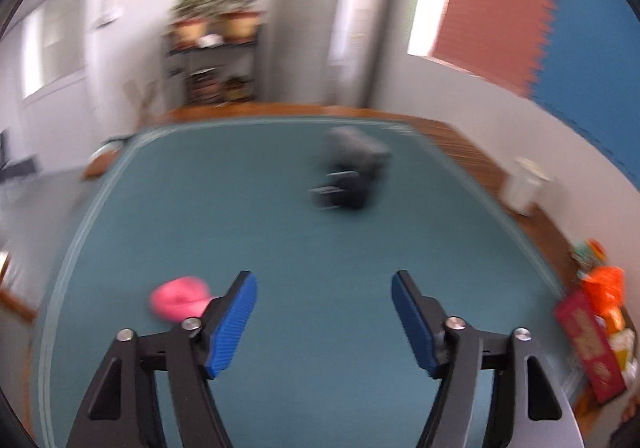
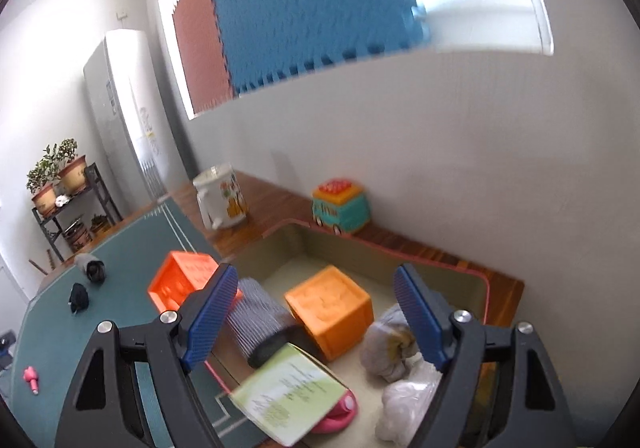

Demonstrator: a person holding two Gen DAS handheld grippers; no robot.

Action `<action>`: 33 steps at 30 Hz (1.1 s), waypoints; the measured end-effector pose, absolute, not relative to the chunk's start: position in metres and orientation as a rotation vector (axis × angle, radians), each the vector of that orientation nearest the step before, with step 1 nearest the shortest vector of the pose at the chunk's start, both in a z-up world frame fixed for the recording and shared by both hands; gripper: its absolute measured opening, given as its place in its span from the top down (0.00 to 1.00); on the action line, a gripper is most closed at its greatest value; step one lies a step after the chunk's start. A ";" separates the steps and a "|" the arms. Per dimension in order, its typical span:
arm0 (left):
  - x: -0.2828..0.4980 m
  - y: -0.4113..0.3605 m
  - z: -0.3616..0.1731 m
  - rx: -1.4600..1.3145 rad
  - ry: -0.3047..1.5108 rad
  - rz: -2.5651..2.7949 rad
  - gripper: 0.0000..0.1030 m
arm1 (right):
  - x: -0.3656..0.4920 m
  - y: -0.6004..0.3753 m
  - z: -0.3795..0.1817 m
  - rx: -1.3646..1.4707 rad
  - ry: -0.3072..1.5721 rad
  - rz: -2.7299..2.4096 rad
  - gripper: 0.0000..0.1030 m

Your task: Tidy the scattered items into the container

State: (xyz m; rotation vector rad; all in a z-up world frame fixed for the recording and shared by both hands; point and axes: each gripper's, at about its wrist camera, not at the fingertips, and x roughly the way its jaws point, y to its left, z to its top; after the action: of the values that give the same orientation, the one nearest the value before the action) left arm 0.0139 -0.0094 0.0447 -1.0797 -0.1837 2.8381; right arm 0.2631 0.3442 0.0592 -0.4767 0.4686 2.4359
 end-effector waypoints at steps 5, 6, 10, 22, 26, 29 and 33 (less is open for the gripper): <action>0.006 -0.059 0.008 -1.252 -0.220 2.957 0.29 | 0.255 0.321 0.069 -0.455 0.439 2.481 0.19; 0.004 -0.066 -0.001 -1.288 -0.224 2.973 0.29 | 0.252 0.317 0.070 -0.462 0.431 2.491 0.19; -0.012 -0.072 -0.022 -1.357 -0.206 2.972 0.29 | 0.245 0.305 0.068 -0.494 0.403 2.519 0.19; -0.032 -0.054 -0.038 -1.313 -0.166 2.937 0.43 | 0.258 0.327 0.053 -0.481 0.467 2.464 0.19; -0.024 -0.014 -0.014 -1.188 -0.085 2.894 0.43 | 0.267 0.335 0.052 -0.459 0.485 2.453 0.19; -0.018 0.032 0.008 -1.079 -0.023 2.826 0.43 | 0.279 0.341 0.054 -0.431 0.491 2.443 0.19; -0.014 0.096 0.039 -0.959 0.046 2.708 0.43 | 0.297 0.352 0.055 -0.401 0.508 2.418 0.19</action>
State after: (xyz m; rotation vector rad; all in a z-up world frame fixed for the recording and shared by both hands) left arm -0.0141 0.0962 0.0387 -0.9593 0.0460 2.7080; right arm 0.2973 0.3521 0.0549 -0.4008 0.5082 2.4181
